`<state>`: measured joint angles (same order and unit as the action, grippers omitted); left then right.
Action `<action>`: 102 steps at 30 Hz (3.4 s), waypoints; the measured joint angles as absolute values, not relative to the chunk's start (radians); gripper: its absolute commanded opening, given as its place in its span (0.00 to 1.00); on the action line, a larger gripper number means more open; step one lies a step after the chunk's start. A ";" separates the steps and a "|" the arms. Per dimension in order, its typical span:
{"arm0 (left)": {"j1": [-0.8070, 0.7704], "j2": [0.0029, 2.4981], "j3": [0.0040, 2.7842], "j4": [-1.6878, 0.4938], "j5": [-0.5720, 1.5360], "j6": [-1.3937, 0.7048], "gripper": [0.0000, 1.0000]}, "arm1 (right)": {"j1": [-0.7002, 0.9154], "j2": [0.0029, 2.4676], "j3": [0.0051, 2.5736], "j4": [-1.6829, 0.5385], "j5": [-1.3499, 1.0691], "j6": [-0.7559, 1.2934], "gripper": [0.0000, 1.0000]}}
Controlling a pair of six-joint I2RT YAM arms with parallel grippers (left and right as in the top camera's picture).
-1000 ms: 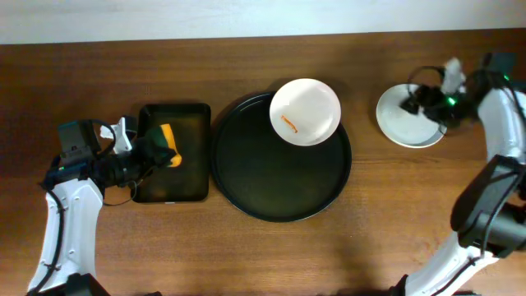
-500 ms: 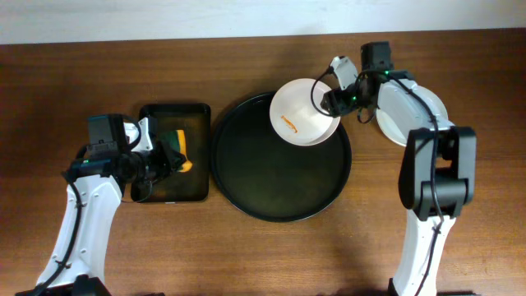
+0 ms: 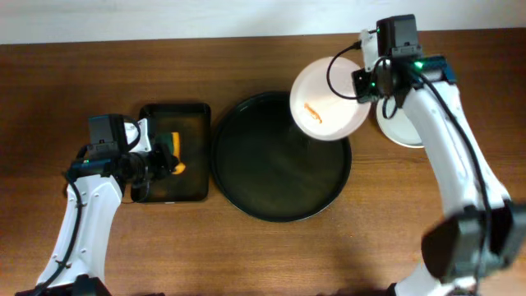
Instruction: Clean dirty plates on tray and stack at the side
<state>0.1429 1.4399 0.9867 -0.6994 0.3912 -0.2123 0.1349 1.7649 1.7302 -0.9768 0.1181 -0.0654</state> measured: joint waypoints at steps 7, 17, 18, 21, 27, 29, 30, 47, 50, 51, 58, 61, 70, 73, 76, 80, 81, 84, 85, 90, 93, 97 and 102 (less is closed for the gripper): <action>-0.001 1.517 0.918 -0.525 0.090 -0.187 0.28 | 0.315 1.722 1.698 -1.145 0.239 0.251 0.04; -0.020 1.612 0.907 -0.440 -0.005 -0.179 0.63 | 0.368 1.724 1.499 -0.965 0.136 0.487 0.04; -0.020 1.623 0.907 -0.428 -0.008 -0.179 0.55 | 0.368 1.724 1.477 -0.944 0.123 0.490 0.04; -0.032 1.707 0.907 -0.395 -0.008 -0.177 0.40 | 0.368 1.724 1.438 -0.907 0.103 0.493 0.04; -0.043 1.763 0.919 -0.331 -0.020 -0.180 0.65 | 0.368 1.724 1.434 -0.896 0.098 0.494 0.04; -0.043 1.763 0.933 -0.353 -0.020 -0.174 0.71 | 0.368 1.724 1.434 -0.892 0.095 0.495 0.04; -0.043 1.763 0.941 -0.356 -0.020 -0.178 0.72 | 0.368 1.724 1.434 -0.889 0.095 0.494 0.04; -0.043 1.709 0.975 -0.435 -0.064 -0.179 0.87 | 0.368 1.724 1.434 -0.906 0.085 0.488 0.04; -0.043 1.670 0.988 -0.613 -0.056 -0.179 0.70 | 0.368 1.724 1.434 -0.907 0.084 0.485 0.04; -0.043 1.670 0.981 -0.636 -0.052 -0.179 0.66 | 0.368 1.724 1.434 -0.904 0.084 0.484 0.04; -0.043 1.670 0.852 -0.453 -0.037 -0.179 0.06 | 0.368 1.724 1.433 -0.903 0.084 0.476 0.04; -0.044 1.670 0.859 -0.476 -0.081 -0.173 0.95 | 0.368 1.724 1.433 -0.904 0.084 0.475 0.04; -0.044 1.627 0.970 -0.487 -0.133 -0.176 0.99 | 0.368 1.724 1.433 -0.900 0.084 0.474 0.04; -0.044 1.682 0.973 -0.463 -0.136 -0.176 0.91 | 0.368 1.724 1.433 -0.895 0.084 0.472 0.04; -0.044 1.777 0.973 -0.464 -0.120 -0.181 0.71 | 0.368 1.724 1.433 -0.889 0.084 0.471 0.04; -0.045 1.802 0.993 -0.451 -0.090 -0.184 0.01 | 0.368 1.724 1.433 -0.887 0.084 0.472 0.04; -0.045 1.802 0.995 -0.452 -0.097 -0.183 0.01 | 0.368 1.724 1.433 -0.887 0.084 0.472 0.04; -0.045 1.803 1.013 -0.510 -0.173 -0.180 0.00 | 0.368 1.724 1.433 -0.885 0.084 0.469 0.04; -0.045 1.797 1.030 -0.566 -0.195 -0.179 0.00 | 0.368 1.724 1.433 -0.885 0.084 0.465 0.04; -0.041 1.614 1.106 -0.692 -0.020 -0.055 0.00 | 0.369 1.715 1.432 -0.954 0.153 0.390 0.04; -0.010 1.568 1.113 -0.685 0.134 0.012 0.00 | 0.388 1.668 1.429 -0.989 0.203 0.383 0.04; 0.129 1.570 1.113 -0.649 0.358 0.049 0.00 | 0.449 1.615 1.429 -0.995 0.224 0.381 0.04; 0.173 1.578 1.113 -0.650 0.423 0.008 0.00 | 0.454 1.615 1.429 -1.022 0.225 0.380 0.04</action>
<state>0.1730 1.5784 1.1130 -0.6498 0.4232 0.0082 0.4538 1.6150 1.4292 -1.0218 0.2249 0.3801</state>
